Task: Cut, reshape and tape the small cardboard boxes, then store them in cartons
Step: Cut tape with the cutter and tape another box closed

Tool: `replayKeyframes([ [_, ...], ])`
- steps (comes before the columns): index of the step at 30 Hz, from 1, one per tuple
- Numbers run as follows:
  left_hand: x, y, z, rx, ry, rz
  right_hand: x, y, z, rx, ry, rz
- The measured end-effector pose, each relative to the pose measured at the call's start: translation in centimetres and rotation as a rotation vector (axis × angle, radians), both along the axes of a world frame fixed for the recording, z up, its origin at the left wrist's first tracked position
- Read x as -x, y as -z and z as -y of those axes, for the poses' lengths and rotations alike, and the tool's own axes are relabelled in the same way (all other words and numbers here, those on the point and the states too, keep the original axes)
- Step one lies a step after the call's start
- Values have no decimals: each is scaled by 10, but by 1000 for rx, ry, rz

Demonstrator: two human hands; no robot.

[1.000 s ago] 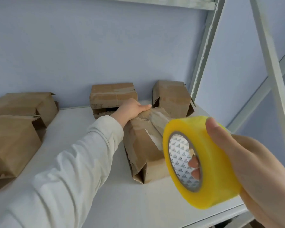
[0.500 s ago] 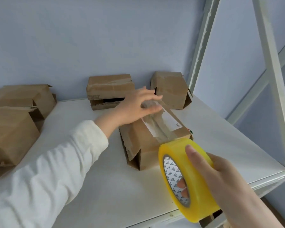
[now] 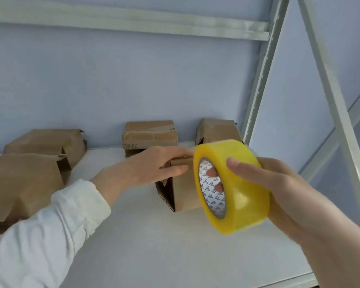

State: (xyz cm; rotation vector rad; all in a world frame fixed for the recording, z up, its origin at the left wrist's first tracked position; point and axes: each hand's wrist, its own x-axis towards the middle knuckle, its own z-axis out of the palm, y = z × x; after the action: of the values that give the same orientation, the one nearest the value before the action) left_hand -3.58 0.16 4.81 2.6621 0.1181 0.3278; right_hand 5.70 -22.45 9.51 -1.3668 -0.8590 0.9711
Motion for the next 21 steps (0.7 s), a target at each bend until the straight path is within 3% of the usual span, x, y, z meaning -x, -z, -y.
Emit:
replayKeyframes([
  [2, -8, -17, -13, 134, -99, 27, -8, -18, -20, -68, -13, 25],
  [5, -18, -40, -24, 126, -273, 34, -15, -42, -53, -143, 25, 69],
  [12, -24, -37, -9, -462, -405, -151, -33, -67, -102, -181, 149, 128],
  [16, -37, -33, -18, -501, -435, -34, -40, -61, -115, -215, 61, 144],
  [18, -39, -36, -27, -477, -449, -31, -44, -42, -116, -195, 7, 282],
  [21, -45, -40, -36, -409, -474, -90, -43, -20, -121, -278, 120, 355],
])
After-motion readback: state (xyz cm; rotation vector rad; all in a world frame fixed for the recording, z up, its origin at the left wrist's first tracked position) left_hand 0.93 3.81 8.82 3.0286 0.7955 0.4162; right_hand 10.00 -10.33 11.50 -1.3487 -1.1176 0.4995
